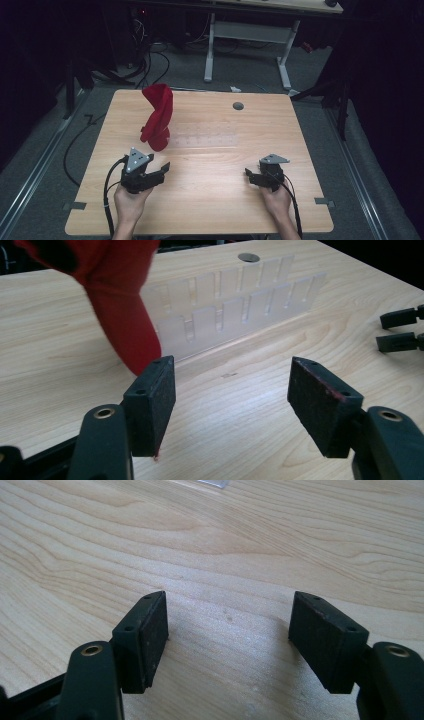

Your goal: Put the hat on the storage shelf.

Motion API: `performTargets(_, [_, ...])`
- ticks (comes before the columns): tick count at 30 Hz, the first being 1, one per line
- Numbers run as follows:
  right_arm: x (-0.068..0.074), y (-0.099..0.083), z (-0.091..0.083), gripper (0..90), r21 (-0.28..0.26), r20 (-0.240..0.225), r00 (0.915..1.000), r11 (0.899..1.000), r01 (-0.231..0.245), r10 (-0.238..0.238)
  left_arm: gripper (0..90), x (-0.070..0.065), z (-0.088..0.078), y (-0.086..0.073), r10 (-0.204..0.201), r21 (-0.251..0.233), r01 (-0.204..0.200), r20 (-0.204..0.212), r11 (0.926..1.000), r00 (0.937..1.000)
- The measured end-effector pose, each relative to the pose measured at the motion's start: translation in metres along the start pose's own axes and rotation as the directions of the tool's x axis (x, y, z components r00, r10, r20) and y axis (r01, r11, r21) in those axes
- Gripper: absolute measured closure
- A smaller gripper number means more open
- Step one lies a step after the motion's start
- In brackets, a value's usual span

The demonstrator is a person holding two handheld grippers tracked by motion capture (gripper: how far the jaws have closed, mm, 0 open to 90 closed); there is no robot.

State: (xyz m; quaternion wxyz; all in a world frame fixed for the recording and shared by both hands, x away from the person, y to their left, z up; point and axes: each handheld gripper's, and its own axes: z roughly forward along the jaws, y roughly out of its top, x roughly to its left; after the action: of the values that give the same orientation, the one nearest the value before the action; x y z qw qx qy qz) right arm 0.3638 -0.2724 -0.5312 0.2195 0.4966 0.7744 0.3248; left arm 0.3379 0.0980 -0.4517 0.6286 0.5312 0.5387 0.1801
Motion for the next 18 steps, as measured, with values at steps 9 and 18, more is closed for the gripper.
performTargets(9, [0.000, 0.000, 0.000, 32.2, 0.000, 0.000, 1.0000, 1.000, 0.000, 0.000, 36.4, -0.010, 0.004, -0.012, -0.010, 0.028, 0.009, 0.026, 0.9996, 0.9996])
performTargets(18, [0.000, 0.000, 0.000, 32.2, -0.001, 0.000, 1.0000, 1.000, 0.002, -0.002, 35.2, -0.018, 0.009, -0.021, -0.011, 0.049, 0.008, 0.067, 0.9988, 0.9977])
